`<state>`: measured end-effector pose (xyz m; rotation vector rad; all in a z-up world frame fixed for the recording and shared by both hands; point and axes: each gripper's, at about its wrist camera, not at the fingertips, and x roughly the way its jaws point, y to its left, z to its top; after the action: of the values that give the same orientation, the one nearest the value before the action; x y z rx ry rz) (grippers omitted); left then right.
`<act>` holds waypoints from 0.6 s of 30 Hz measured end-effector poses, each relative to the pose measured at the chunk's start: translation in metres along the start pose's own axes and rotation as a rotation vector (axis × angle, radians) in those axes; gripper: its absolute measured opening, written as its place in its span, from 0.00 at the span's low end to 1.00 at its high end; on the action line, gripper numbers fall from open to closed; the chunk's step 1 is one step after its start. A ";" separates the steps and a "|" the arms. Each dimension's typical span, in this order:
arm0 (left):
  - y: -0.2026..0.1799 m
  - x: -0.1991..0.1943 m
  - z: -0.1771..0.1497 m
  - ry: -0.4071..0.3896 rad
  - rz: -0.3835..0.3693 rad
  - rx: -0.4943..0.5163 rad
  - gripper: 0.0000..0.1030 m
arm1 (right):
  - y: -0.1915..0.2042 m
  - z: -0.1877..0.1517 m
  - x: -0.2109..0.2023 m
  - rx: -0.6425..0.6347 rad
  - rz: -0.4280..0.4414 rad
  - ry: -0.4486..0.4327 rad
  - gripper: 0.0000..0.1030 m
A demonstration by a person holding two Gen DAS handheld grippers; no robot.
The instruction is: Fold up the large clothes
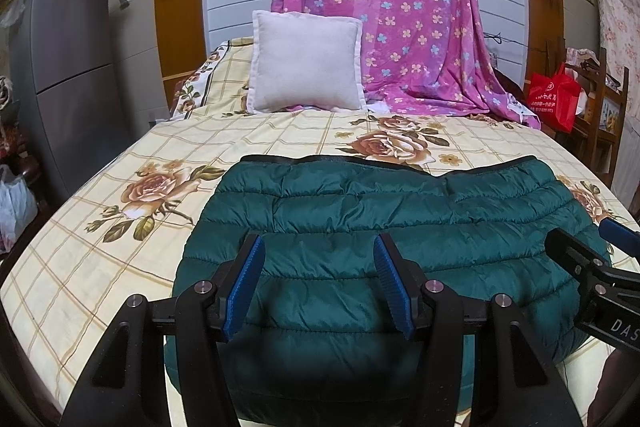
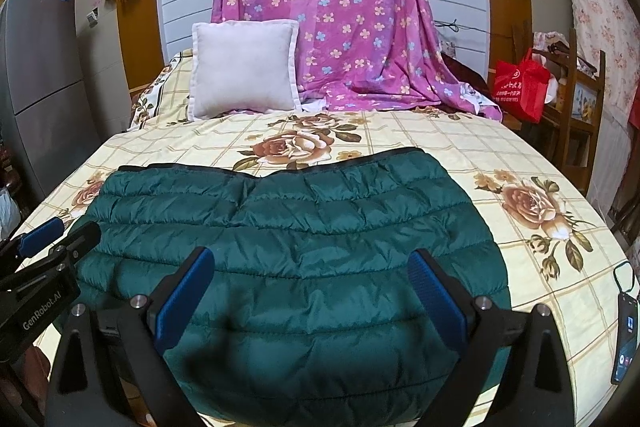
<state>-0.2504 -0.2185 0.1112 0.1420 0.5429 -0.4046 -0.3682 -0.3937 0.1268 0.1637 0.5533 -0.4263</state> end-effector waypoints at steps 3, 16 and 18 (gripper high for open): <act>0.000 0.000 -0.001 0.000 -0.002 0.002 0.35 | 0.000 -0.001 0.000 0.004 0.000 0.001 0.96; 0.000 0.001 -0.001 0.001 -0.002 0.002 0.35 | -0.002 -0.001 0.001 0.006 0.000 0.006 0.96; 0.000 0.001 -0.001 0.002 -0.002 0.002 0.35 | -0.001 -0.001 0.002 0.007 0.001 0.007 0.96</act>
<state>-0.2500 -0.2186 0.1099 0.1442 0.5447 -0.4072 -0.3679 -0.3952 0.1249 0.1722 0.5586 -0.4273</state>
